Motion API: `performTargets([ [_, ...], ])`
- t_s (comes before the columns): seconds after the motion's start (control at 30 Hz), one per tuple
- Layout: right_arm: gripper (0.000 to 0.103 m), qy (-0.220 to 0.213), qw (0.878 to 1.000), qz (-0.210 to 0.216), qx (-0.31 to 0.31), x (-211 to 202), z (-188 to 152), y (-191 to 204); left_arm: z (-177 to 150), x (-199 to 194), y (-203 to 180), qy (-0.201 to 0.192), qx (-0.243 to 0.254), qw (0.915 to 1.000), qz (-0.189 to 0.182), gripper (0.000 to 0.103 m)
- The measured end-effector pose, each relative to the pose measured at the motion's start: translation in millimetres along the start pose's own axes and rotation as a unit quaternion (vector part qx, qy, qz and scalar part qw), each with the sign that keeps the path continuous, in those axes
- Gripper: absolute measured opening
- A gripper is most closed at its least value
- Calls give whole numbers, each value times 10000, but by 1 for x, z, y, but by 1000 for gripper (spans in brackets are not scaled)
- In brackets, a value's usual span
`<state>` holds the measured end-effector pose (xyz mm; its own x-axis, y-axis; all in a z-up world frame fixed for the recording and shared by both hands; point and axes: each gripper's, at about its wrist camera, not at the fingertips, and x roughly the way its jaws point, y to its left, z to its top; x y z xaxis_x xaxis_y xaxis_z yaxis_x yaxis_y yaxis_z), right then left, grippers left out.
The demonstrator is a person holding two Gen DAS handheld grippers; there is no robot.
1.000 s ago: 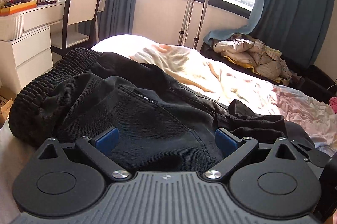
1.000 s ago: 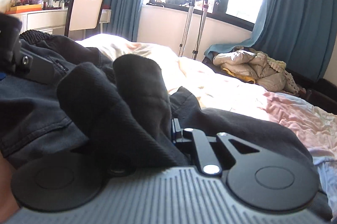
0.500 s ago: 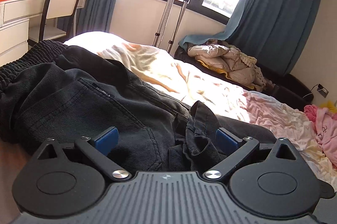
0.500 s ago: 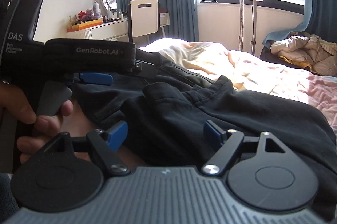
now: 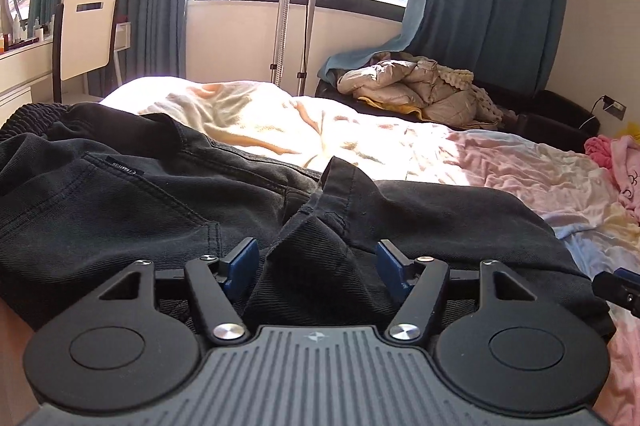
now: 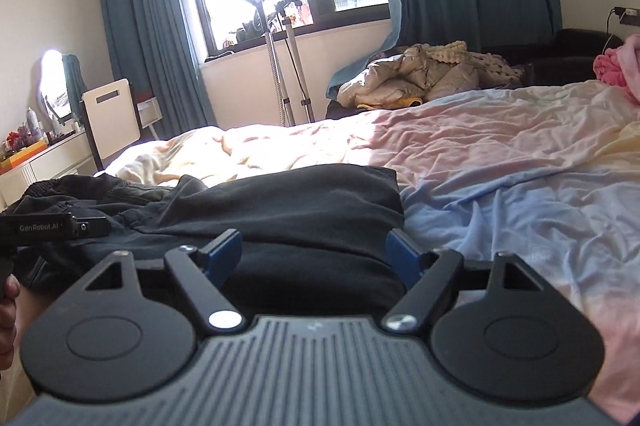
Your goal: Fold clothes
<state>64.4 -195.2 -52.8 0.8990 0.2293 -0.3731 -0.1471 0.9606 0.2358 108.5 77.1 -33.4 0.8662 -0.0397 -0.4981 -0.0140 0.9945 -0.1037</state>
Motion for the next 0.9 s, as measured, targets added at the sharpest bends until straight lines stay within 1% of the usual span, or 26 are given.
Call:
performTargets([
  [0.07,81,3,10000,-45,27,11,-5,-3,-1,2,4,-49,-175,9998,-4,56],
  [0.1,82,117,9999,-40,99,16,-11,-6,-1,2,7,-76,-305,9995,-66,52],
  [0.17,84,341,9991,-31,239,27,-23,-12,1,2,8,-184,-366,9990,-152,50],
  [0.2,85,364,9991,-17,234,29,-25,-13,1,2,6,-228,-343,9990,-148,50],
  [0.4,87,309,9985,36,449,29,-21,-19,-2,-1,-7,-364,4,9993,71,50],
  [0.53,87,303,9986,50,439,29,-20,-19,-1,-4,-15,-596,284,9973,320,50],
  [0.6,87,295,9986,46,443,29,-20,-19,-2,-6,-18,-671,383,9965,318,50],
  [0.73,87,299,9986,38,439,29,-20,-19,-8,3,-26,-459,624,9963,379,50],
  [0.8,87,302,9986,46,443,29,-20,-20,-11,5,-28,-482,722,9954,395,49],
  [0.83,88,301,9986,47,444,29,-20,-20,-12,6,-29,-510,780,9948,406,45],
  [0.87,88,301,9986,48,438,29,-19,-20,-13,6,-31,-535,872,9939,402,29],
  [0.9,88,301,9986,48,433,29,-19,-20,-13,5,-32,-563,924,9934,390,19],
])
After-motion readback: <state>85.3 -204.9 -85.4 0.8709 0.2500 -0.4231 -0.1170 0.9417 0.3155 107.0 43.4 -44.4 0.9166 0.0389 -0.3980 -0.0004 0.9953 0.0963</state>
